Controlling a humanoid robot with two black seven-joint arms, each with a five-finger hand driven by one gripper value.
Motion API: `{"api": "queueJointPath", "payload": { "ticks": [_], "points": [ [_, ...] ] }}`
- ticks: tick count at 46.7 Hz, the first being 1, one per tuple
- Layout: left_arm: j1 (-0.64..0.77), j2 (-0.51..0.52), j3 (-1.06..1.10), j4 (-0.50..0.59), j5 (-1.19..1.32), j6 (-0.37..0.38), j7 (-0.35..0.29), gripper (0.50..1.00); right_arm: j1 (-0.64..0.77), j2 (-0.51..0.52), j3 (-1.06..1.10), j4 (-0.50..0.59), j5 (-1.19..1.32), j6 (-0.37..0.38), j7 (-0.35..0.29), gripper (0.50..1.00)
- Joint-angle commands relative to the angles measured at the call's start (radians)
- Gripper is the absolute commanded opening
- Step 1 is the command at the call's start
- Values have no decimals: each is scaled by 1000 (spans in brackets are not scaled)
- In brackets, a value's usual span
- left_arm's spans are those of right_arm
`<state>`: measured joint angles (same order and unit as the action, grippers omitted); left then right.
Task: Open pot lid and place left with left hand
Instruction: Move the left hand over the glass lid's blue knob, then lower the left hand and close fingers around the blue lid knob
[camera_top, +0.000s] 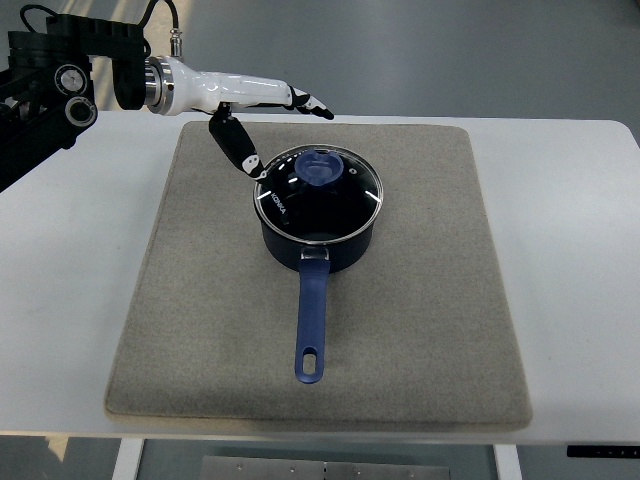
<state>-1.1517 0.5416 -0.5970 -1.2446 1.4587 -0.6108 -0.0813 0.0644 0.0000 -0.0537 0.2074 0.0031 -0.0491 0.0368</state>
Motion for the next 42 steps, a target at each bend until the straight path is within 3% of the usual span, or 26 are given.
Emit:
{"api": "queueJointPath", "payload": {
  "ticks": [1, 14, 32, 39, 42],
  "points": [
    [-13, -3, 2, -4, 35, 0, 0, 990, 0, 0, 0, 1, 0, 0, 0, 915],
    [-114, -52, 118, 16, 100, 0, 5, 988, 0, 0, 0, 0, 0, 0, 0, 915],
    [-120, -144, 148, 68, 212, 0, 14, 981, 0, 0, 0, 1, 0, 0, 0, 915],
    [-123, -152, 166, 85, 235, 0, 14, 904, 0, 0, 0, 0, 0, 0, 0, 915],
    [-123, -160, 166, 86, 236, 0, 14, 902, 0, 0, 0, 0, 0, 0, 0, 915]
  ]
}}
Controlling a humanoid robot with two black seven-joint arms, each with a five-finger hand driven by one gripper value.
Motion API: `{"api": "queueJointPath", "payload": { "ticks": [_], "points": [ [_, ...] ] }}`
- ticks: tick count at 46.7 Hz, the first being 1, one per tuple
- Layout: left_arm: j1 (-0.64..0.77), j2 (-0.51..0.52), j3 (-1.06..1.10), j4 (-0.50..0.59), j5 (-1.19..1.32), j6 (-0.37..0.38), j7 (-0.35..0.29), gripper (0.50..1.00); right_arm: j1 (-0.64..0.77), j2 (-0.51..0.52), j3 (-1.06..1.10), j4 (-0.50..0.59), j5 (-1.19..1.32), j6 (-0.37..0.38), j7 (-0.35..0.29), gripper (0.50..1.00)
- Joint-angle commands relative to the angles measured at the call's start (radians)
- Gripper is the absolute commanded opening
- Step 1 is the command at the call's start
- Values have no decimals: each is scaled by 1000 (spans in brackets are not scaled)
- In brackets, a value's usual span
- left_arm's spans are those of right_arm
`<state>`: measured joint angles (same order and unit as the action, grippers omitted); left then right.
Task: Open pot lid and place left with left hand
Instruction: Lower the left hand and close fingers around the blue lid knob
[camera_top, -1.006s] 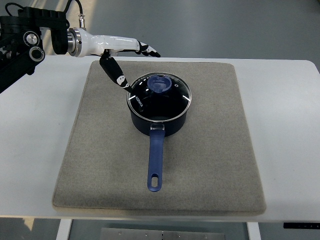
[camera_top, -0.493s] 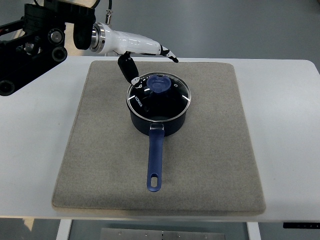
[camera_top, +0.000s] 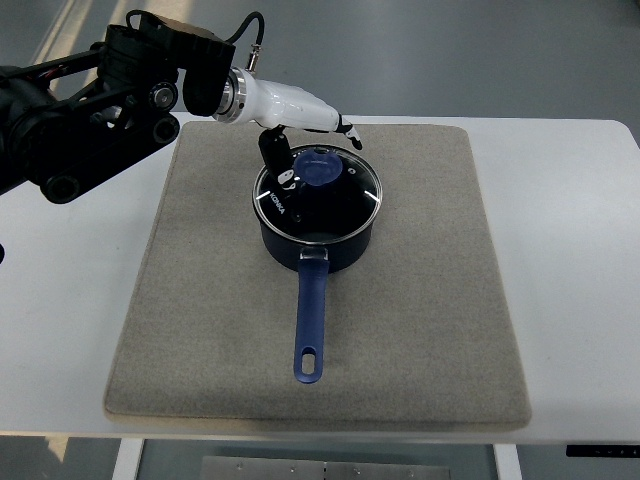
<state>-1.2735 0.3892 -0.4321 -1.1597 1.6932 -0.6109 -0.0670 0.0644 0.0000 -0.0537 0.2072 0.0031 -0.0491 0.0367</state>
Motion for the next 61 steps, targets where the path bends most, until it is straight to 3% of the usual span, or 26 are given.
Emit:
{"api": "queueJointPath", "payload": {
  "ticks": [1, 36, 61],
  "points": [
    [0, -12, 3, 2, 2, 0, 1, 902, 0, 0, 0, 0, 0, 0, 0, 915],
    [2, -18, 3, 6, 5, 0, 1, 737, 0, 0, 0, 0, 0, 0, 0, 915],
    [-9, -18, 1, 3, 9, 0, 0, 503, 0, 0, 0, 0, 0, 0, 0, 915]
  ]
}}
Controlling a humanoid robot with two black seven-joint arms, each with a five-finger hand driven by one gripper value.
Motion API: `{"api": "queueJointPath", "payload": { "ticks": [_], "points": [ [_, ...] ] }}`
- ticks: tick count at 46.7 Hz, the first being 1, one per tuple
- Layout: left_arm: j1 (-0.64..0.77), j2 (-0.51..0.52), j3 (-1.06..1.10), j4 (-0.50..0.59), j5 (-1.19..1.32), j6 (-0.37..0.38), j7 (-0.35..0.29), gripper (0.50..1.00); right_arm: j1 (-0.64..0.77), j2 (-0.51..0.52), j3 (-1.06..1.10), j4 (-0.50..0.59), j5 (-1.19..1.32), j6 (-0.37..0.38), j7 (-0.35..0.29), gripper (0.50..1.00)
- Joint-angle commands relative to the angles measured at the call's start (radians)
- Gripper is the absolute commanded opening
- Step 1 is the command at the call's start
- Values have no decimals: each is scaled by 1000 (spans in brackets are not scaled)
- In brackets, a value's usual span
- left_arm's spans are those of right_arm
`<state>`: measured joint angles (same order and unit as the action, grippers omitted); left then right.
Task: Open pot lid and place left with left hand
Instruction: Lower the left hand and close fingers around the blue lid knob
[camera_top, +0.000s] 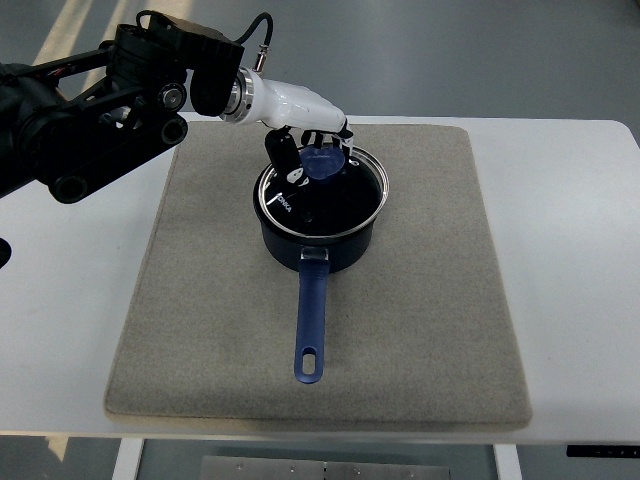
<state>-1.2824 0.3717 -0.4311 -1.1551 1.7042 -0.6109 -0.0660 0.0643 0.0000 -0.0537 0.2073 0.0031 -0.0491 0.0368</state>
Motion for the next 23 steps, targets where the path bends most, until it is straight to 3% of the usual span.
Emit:
{"api": "queueJointPath", "payload": {
  "ticks": [1, 23],
  "points": [
    [-2, 1, 0, -2, -1, 0, 0, 500, 0, 0, 0, 0, 0, 0, 0, 915],
    [-23, 16, -11, 0, 2, 0, -2, 500, 0, 0, 0, 0, 0, 0, 0, 915]
  ]
}}
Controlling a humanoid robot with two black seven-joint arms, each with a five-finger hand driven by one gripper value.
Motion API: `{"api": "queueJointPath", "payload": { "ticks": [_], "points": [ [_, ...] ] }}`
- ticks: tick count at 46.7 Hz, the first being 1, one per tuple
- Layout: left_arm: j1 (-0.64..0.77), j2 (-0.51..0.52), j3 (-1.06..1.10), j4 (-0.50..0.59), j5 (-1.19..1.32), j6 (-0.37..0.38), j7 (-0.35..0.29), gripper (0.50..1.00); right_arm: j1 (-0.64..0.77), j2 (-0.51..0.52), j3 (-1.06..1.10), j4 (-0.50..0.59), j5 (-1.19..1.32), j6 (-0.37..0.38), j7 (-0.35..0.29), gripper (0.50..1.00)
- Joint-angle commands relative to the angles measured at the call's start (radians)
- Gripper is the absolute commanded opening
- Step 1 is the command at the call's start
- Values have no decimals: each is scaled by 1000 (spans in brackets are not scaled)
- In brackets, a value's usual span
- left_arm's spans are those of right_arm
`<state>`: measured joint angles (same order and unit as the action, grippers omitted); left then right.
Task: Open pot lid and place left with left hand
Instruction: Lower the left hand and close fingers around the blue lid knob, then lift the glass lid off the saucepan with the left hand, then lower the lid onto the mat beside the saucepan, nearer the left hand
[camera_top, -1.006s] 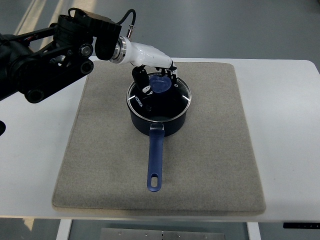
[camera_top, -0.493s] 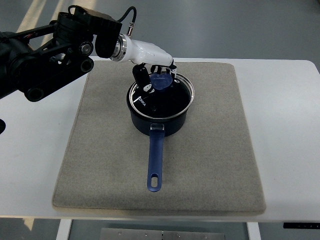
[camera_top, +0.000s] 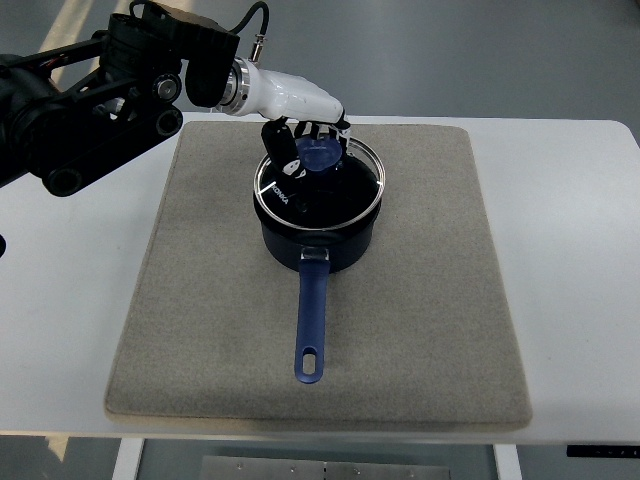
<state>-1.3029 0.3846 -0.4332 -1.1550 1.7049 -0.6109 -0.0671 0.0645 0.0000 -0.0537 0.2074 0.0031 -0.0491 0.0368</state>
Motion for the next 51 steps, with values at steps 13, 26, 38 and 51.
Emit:
{"api": "queueJointPath", "payload": {
  "ticks": [13, 26, 38, 51],
  "points": [
    [-22, 74, -12, -5, 2, 0, 1, 500, 0, 0, 0, 0, 0, 0, 0, 915],
    [-4, 210, -13, -8, 2, 0, 1, 500, 0, 0, 0, 0, 0, 0, 0, 915],
    [62, 310, -15, -6, 2, 0, 0, 500, 0, 0, 0, 0, 0, 0, 0, 915],
    [166, 335, -15, 1, 4, 0, 1, 500, 0, 0, 0, 0, 0, 0, 0, 915]
  ]
}}
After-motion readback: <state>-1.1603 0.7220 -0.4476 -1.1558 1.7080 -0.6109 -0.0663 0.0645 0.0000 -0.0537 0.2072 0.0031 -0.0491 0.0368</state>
